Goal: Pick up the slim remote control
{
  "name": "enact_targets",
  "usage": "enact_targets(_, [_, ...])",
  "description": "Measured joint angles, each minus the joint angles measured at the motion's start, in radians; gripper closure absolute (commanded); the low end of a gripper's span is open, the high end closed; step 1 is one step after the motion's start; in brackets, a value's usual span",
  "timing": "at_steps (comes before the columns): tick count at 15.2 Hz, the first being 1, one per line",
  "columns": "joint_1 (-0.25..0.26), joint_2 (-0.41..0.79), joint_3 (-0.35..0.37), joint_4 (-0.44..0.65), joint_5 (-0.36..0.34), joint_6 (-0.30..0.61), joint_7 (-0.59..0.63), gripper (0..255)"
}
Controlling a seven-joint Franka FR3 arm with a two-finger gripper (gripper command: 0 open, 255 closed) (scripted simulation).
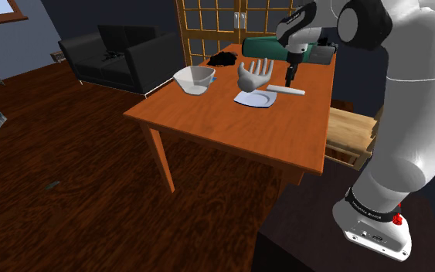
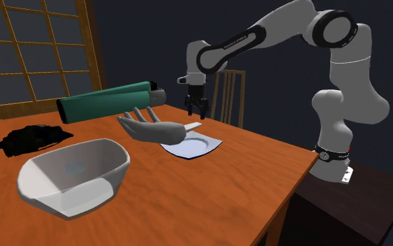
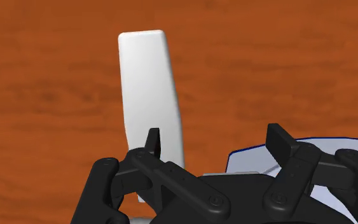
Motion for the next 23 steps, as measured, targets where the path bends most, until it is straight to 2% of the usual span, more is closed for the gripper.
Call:
enact_targets(5, [-0.106, 0.199, 0.041, 0.214, 0.089, -0.042, -0.089, 0])
enact_targets(13, [-0.130, 0.266, 0.064, 0.211, 0.125, 0.020, -0.116, 0])
enact_targets(14, [-0.130, 0.267, 0.064, 0.207, 0.126, 0.025, -0.118, 255])
enact_targets(23, [-0.129, 0.265, 0.064, 0.200, 0.127, 0.031, -0.119, 255])
